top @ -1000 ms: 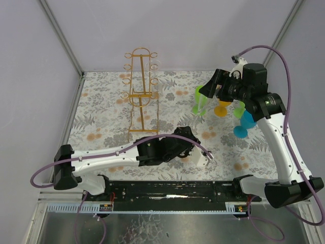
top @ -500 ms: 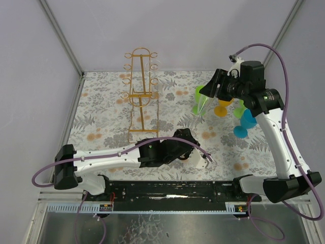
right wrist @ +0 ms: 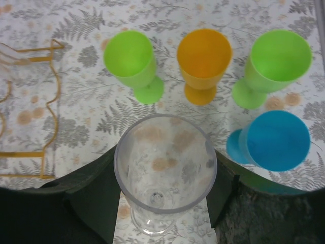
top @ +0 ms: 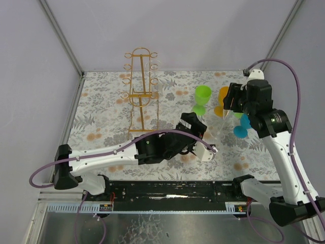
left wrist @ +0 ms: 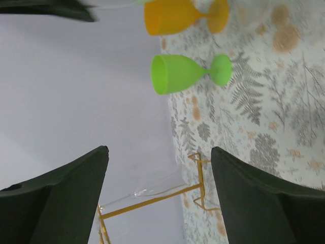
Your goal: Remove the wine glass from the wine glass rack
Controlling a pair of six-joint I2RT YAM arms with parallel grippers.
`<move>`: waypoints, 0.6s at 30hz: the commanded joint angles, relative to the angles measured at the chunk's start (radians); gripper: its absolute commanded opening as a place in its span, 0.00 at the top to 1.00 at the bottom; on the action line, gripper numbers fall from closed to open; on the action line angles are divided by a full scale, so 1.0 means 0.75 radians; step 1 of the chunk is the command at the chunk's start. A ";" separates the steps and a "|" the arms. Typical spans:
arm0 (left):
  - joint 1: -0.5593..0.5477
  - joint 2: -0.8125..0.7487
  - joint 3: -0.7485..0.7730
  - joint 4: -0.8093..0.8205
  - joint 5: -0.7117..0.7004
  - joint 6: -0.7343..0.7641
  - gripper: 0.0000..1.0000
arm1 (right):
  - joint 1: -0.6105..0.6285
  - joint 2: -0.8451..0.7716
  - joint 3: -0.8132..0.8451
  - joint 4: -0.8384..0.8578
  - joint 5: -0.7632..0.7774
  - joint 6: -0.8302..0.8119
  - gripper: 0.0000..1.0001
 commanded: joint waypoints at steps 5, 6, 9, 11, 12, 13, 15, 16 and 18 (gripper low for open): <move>0.054 0.006 0.341 0.021 0.100 -0.342 0.15 | 0.007 -0.163 -0.344 0.392 0.263 -0.091 0.82; 0.073 0.015 0.387 0.004 0.126 -0.398 0.14 | 0.007 -0.176 -0.375 0.438 0.284 -0.093 0.82; 0.129 0.028 0.516 -0.032 0.196 -0.575 0.12 | 0.008 -0.214 -0.460 0.536 0.321 -0.098 0.82; 0.171 0.030 0.588 -0.053 0.255 -0.691 0.11 | 0.009 -0.228 -0.523 0.616 0.342 -0.106 0.82; 0.192 0.029 0.616 -0.066 0.277 -0.754 0.10 | 0.009 -0.231 -0.549 0.650 0.349 -0.109 0.83; 0.214 0.027 0.640 -0.077 0.303 -0.809 0.09 | 0.008 -0.232 -0.577 0.684 0.356 -0.115 0.83; 0.264 0.018 0.676 -0.095 0.357 -0.944 0.08 | 0.009 -0.233 -0.631 0.769 0.364 -0.134 0.82; 0.291 0.016 0.695 -0.108 0.392 -0.996 0.07 | 0.009 -0.232 -0.661 0.813 0.367 -0.140 0.82; 0.365 0.012 0.730 -0.132 0.460 -1.108 0.06 | 0.009 -0.221 -0.707 0.875 0.373 -0.157 0.82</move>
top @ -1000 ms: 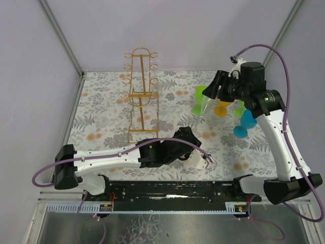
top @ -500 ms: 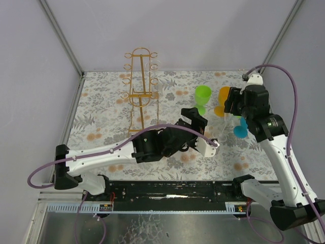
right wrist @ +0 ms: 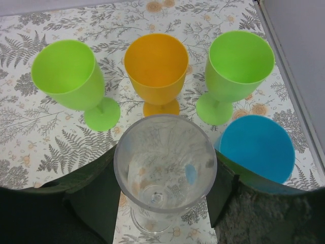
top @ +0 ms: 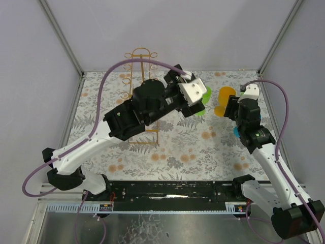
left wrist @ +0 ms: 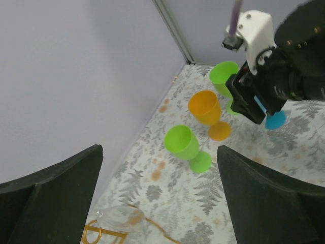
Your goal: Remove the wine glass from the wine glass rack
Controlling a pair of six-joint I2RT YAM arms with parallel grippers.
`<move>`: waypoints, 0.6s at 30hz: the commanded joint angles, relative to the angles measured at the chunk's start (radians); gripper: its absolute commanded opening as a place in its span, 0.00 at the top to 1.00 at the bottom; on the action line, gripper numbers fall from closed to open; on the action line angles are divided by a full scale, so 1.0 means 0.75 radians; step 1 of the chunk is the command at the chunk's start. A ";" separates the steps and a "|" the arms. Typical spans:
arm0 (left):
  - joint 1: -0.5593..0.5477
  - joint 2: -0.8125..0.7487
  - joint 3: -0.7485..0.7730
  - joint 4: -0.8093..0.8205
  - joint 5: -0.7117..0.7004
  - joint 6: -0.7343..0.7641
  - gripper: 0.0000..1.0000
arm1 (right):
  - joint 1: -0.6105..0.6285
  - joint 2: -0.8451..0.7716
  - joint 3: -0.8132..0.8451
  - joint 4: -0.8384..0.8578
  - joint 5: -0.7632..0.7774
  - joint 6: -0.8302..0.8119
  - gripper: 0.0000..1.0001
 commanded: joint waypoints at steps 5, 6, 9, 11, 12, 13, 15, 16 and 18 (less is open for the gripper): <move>0.231 -0.026 0.115 -0.098 0.319 -0.543 0.06 | 0.009 0.028 -0.187 0.449 0.070 -0.101 0.83; 0.254 -0.031 0.117 -0.099 0.347 -0.579 0.06 | 0.009 0.029 -0.214 0.492 0.070 -0.119 0.83; 0.332 -0.042 0.124 -0.105 0.430 -0.699 0.06 | 0.009 0.039 -0.291 0.640 0.083 -0.177 0.84; 0.377 -0.051 0.125 -0.107 0.478 -0.772 0.06 | 0.009 0.047 -0.326 0.710 0.087 -0.199 0.84; 0.397 -0.055 0.123 -0.106 0.501 -0.807 0.05 | 0.010 0.051 -0.347 0.751 0.087 -0.211 0.84; 0.416 -0.060 0.118 -0.106 0.537 -0.835 0.05 | 0.009 0.056 -0.363 0.792 0.091 -0.223 0.84; 0.450 -0.077 0.107 -0.106 0.576 -0.893 0.06 | 0.009 0.072 -0.390 0.857 0.098 -0.244 0.85; 0.464 -0.086 0.097 -0.107 0.592 -0.904 0.06 | 0.009 0.088 -0.397 0.881 0.099 -0.251 0.85; 0.478 -0.108 0.079 -0.105 0.602 -0.915 0.06 | 0.009 0.119 -0.397 0.899 0.099 -0.247 0.85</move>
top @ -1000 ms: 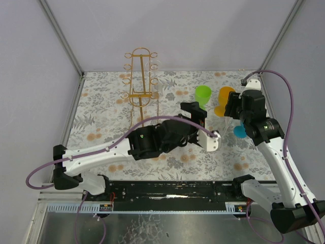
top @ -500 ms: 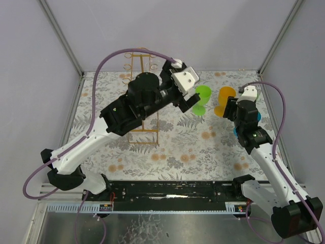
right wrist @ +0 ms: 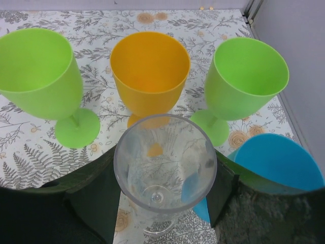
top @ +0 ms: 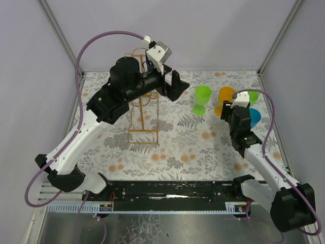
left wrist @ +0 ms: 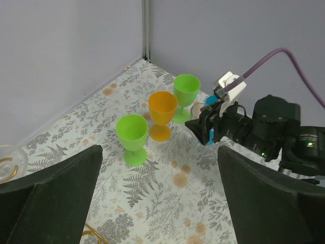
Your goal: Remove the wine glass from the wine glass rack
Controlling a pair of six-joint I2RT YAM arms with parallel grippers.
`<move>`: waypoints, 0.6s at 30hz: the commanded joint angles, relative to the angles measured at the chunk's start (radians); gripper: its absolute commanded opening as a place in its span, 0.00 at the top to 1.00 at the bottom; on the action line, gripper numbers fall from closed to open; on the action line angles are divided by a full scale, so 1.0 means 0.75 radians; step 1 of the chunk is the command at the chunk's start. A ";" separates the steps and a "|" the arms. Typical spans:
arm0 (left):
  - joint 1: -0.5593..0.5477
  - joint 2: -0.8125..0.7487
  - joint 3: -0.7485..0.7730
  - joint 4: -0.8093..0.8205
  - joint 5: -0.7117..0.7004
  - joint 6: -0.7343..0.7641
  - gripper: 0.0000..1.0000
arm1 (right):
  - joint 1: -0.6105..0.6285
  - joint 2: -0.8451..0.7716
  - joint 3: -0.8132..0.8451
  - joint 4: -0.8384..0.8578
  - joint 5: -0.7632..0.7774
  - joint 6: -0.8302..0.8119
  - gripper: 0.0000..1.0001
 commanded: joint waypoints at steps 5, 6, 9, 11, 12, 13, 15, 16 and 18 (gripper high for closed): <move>0.057 -0.119 -0.026 0.008 0.116 -0.124 0.06 | 0.009 0.082 -0.003 0.268 0.056 -0.019 0.85; 0.058 -0.124 -0.033 0.007 0.116 -0.121 0.06 | 0.010 0.088 -0.005 0.268 0.057 -0.015 0.85; 0.061 -0.129 -0.045 0.004 0.119 -0.117 0.06 | 0.009 0.089 -0.010 0.259 0.060 -0.002 0.85; 0.064 -0.128 -0.044 0.005 0.125 -0.117 0.06 | 0.008 0.090 -0.013 0.250 0.065 0.006 0.85; 0.064 -0.127 -0.043 0.005 0.127 -0.117 0.06 | 0.009 0.090 -0.015 0.244 0.066 0.010 0.84; 0.064 -0.126 -0.042 0.007 0.130 -0.117 0.06 | 0.009 0.091 -0.016 0.238 0.067 0.014 0.83; 0.064 -0.125 -0.041 0.005 0.133 -0.113 0.06 | 0.009 0.089 -0.025 0.235 0.067 0.021 0.82; 0.063 -0.124 -0.043 0.005 0.133 -0.108 0.06 | 0.009 0.088 -0.031 0.238 0.068 0.027 0.82; 0.066 -0.128 -0.049 0.005 0.134 -0.102 0.06 | 0.009 0.089 -0.038 0.240 0.066 0.037 0.79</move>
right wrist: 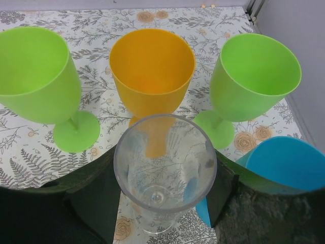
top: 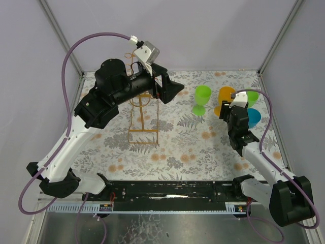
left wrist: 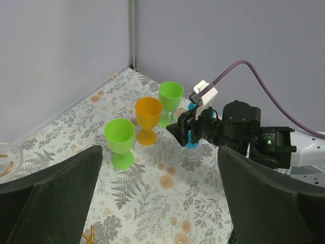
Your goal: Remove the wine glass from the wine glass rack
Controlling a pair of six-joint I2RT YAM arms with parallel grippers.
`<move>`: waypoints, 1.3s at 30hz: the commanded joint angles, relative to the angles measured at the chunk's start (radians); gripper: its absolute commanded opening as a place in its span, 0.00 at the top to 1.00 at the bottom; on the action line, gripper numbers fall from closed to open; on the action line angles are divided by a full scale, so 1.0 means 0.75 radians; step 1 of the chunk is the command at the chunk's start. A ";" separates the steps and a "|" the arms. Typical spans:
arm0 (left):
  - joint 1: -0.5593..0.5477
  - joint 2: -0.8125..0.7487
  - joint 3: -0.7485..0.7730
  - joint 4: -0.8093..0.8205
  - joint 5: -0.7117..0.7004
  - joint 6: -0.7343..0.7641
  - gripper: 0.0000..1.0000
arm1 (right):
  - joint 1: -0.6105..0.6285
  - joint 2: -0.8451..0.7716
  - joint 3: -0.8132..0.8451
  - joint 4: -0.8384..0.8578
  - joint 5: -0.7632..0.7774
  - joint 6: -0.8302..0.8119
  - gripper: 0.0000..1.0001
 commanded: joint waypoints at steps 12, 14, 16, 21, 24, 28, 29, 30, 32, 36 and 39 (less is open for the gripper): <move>0.012 -0.030 -0.060 0.008 0.021 0.019 0.06 | 0.009 -0.060 0.012 0.029 0.023 0.081 0.21; 0.013 -0.033 -0.063 0.008 0.021 0.021 0.06 | 0.009 -0.096 0.015 0.018 0.019 0.080 0.18; 0.014 -0.034 -0.062 0.009 0.019 0.020 0.06 | 0.009 -0.128 0.023 -0.002 0.019 0.078 0.17; 0.020 -0.039 -0.069 0.014 0.016 0.017 0.06 | 0.008 -0.207 0.087 -0.090 -0.003 0.097 0.15; 0.029 -0.042 -0.075 0.018 0.002 0.020 0.06 | 0.009 -0.288 0.144 -0.149 -0.035 0.134 0.14; 0.051 -0.039 -0.071 0.022 -0.028 0.025 0.06 | 0.009 -0.314 0.308 -0.235 -0.127 0.191 0.14; 0.060 -0.038 -0.065 0.023 -0.040 0.029 0.06 | 0.010 -0.300 0.361 -0.261 -0.161 0.212 0.14; 0.070 -0.036 -0.060 0.024 -0.055 0.036 0.05 | 0.010 -0.279 0.416 -0.290 -0.202 0.237 0.14; 0.097 -0.030 -0.043 0.022 -0.086 0.043 0.05 | 0.007 -0.211 0.542 -0.350 -0.297 0.309 0.14; 0.183 -0.023 -0.014 0.022 -0.152 0.028 0.04 | 0.009 0.016 0.833 -0.482 -0.539 0.455 0.15; 0.280 -0.025 -0.005 0.015 -0.195 -0.027 0.04 | 0.009 0.253 1.092 -0.586 -0.715 0.564 0.16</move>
